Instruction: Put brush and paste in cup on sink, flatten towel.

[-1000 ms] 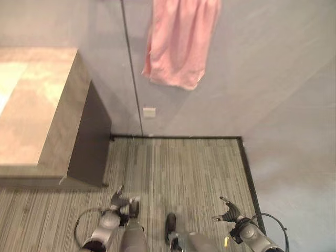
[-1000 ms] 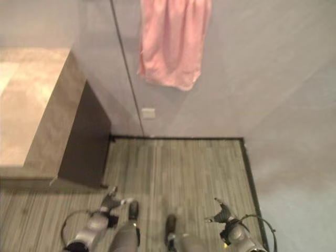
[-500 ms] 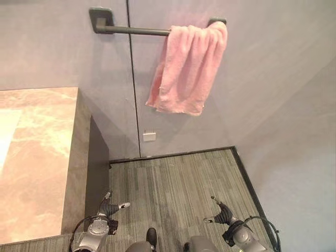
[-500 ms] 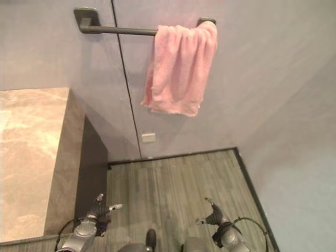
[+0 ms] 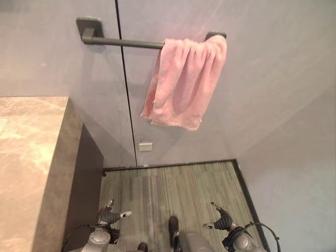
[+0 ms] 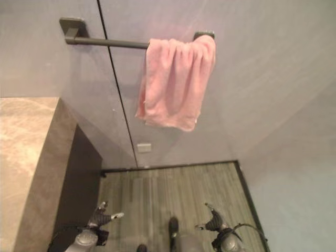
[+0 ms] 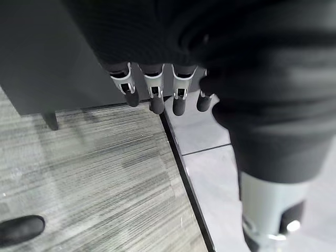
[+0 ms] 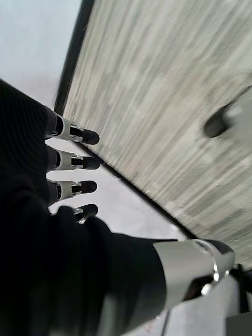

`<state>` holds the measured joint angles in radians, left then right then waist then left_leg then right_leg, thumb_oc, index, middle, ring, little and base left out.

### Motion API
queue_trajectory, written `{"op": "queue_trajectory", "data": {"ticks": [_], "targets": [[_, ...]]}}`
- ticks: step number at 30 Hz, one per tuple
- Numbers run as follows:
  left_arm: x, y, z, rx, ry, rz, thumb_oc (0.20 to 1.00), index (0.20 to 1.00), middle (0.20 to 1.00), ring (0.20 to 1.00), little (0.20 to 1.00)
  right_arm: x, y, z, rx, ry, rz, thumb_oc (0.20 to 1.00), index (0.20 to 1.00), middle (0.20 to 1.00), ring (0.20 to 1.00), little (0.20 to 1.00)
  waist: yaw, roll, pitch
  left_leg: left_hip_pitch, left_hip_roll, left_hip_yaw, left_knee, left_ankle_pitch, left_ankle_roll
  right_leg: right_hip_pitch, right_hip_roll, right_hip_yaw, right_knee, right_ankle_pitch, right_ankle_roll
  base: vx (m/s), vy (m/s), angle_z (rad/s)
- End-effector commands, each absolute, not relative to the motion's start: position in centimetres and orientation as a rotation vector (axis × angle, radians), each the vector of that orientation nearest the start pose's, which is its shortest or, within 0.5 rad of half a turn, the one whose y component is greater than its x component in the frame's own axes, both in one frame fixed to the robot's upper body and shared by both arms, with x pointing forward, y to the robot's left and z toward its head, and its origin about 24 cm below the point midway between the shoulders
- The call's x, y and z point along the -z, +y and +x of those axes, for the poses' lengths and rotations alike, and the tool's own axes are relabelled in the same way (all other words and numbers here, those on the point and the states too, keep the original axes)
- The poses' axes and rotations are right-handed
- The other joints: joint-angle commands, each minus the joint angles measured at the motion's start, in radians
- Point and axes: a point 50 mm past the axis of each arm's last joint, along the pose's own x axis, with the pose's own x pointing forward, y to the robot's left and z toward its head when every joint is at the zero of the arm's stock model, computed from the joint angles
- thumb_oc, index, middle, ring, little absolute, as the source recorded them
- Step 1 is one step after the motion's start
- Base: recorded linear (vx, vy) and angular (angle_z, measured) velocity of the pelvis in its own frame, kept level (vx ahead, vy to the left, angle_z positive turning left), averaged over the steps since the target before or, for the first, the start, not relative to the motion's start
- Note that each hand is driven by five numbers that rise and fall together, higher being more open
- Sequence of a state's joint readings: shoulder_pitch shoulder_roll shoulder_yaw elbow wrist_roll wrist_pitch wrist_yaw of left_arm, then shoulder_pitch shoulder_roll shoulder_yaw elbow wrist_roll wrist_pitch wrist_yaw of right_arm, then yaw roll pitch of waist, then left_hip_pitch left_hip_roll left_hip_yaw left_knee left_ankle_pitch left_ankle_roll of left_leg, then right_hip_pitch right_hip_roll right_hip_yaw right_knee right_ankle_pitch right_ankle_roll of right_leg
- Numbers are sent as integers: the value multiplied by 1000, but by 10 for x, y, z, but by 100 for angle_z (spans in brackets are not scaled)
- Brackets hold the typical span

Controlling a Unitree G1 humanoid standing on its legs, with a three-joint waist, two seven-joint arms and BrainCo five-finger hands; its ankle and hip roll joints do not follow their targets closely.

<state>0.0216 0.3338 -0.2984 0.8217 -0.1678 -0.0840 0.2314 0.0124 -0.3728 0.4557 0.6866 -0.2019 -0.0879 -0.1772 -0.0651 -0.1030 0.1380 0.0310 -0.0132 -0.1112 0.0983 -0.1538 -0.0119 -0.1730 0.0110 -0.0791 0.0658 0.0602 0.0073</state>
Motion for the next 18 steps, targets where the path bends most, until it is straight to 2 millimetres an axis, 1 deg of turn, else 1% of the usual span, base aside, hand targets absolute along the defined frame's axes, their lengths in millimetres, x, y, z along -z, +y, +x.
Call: {"op": "queue_trajectory", "data": {"ticks": [1,2,3,4,5,6,7,8,9,10,11,12,13,14,15,16,17,18], "targets": [[101,220,188,-113,646,364,1000,1000,1000,1000,1000,86,-209,192,-203,499,-767,1000,1000,1000,1000,1000,-9,-2,-15,-51,42,5,59,66,-15,0,15,12,55,-84,69,172,-194,27],[99,217,193,-117,632,348,1000,1000,1000,1000,1000,82,-216,194,-178,485,-775,1000,1000,1000,1000,1000,-14,-4,-8,-76,45,16,127,82,-26,16,20,4,54,-96,54,190,-216,21],[98,216,195,-118,628,337,1000,1000,1000,1000,1000,79,-220,194,-168,477,-783,1000,1000,1000,1000,1000,-16,-7,1,-106,43,29,190,95,-33,22,15,-1,52,-99,48,103,-115,13],[98,216,195,-118,627,337,1000,1000,1000,1000,1000,79,-220,194,-167,477,-783,1000,1000,1000,1000,1000,-17,-5,0,-111,43,28,197,92,-33,21,16,-2,52,-99,48,33,-49,20],[97,214,198,-124,621,325,1000,1000,1000,1000,1000,78,-226,193,-149,477,-790,1000,1000,1000,1000,1000,-22,-9,8,-150,39,50,272,104,-40,26,8,-9,50,-100,41,57,-42,23],[95,211,204,-137,608,308,1000,1000,1000,1000,1000,78,-233,188,-112,495,-792,1000,1000,1000,1000,1000,-28,-12,25,-196,55,107,273,121,-41,40,-4,-26,39,-105,40,61,-42,19],[95,211,204,-137,608,308,1000,1000,1000,1000,1000,78,-233,188,-111,495,-792,1000,1000,1000,1000,1000,-27,-12,25,-196,54,107,272,121,-41,41,-5,-26,38,-105,40,64,-1,28],[93,209,207,-135,598,303,1000,1000,1000,1000,1000,80,-236,186,-97,506,-794,1000,1000,1000,1000,1000,-28,-15,29,-220,68,143,230,114,-35,51,-16,-31,25,-107,46,74,52,30],[93,209,208,-131,593,304,1000,1000,1000,1000,1000,82,-240,182,-83,524,-797,1000,1000,1000,1000,1000,-30,-15,25,-236,82,168,160,102,-29,65,-31,-38,6,-111,56,119,83,40],[92,209,208,-127,590,311,1000,1000,1000,1000,1000,83,-241,180,-80,533,-803,1000,1000,1000,1000,1000,-28,-14,25,-254,87,171,120,101,-29,73,-39,-39,0,-112,62,235,185,34],[93,207,207,-115,592,326,1000,1000,1000,1000,1000,88,-244,176,-74,562,-815,1000,1000,1000,1000,1000,-23,1,22,-305,102,178,37,168,-44,100,-47,-32,-10,-123,73,251,228,24],[93,208,207,-113,590,332,1000,1000,1000,1000,1000,89,-243,174,-74,569,-814,1000,1000,1000,1000,1000,-21,11,25,-351,111,194,5,220,-56,118,-50,-27,-12,-130,75,348,407,16],[89,210,208,-112,570,337,1000,1000,1000,1000,1000,91,-240,175,-104,582,-812,1000,1000,1000,1000,1000,-8,21,30,-332,96,149,33,204,-49,119,-64,11,26,-149,87,207,290,-9],[89,210,208,-112,570,337,1000,1000,1000,1000,1000,91,-240,175,-104,581,-812,1000,1000,1000,1000,1000,-7,22,29,-333,97,149,33,205,-49,117,-63,12,26,-147,87,176,296,-45],[88,212,207,-109,571,349,1000,1000,1000,1000,1000,92,-236,176,-113,584,-804,1000,1000,1000,1000,1000,-5,21,28,-320,86,134,33,198,-43,112,-70,22,36,-144,91,129,292,-110],[87,216,206,-107,565,366,1000,1000,1000,1000,1000,93,-233,176,-84,595,-756,1000,1000,1000,1000,1000,-4,19,20,-306,56,118,58,157,-27,107,-91,56,63,-141,105,136,293,-115],[87,216,206,-107,565,367,1000,1000,1000,1000,1000,93,-233,176,-84,595,-755,1000,1000,1000,1000,1000,-2,18,20,-305,55,120,58,157,-27,108,-91,57,63,-141,105,155,317,-90],[85,218,205,-107,561,366,1000,1000,1000,1000,1000,93,-232,177,-61,595,-722,1000,1000,1000,1000,1000,-6,21,16,-297,49,130,64,143,-17,107,-101,64,73,-141,114,105,212,-52]]}}
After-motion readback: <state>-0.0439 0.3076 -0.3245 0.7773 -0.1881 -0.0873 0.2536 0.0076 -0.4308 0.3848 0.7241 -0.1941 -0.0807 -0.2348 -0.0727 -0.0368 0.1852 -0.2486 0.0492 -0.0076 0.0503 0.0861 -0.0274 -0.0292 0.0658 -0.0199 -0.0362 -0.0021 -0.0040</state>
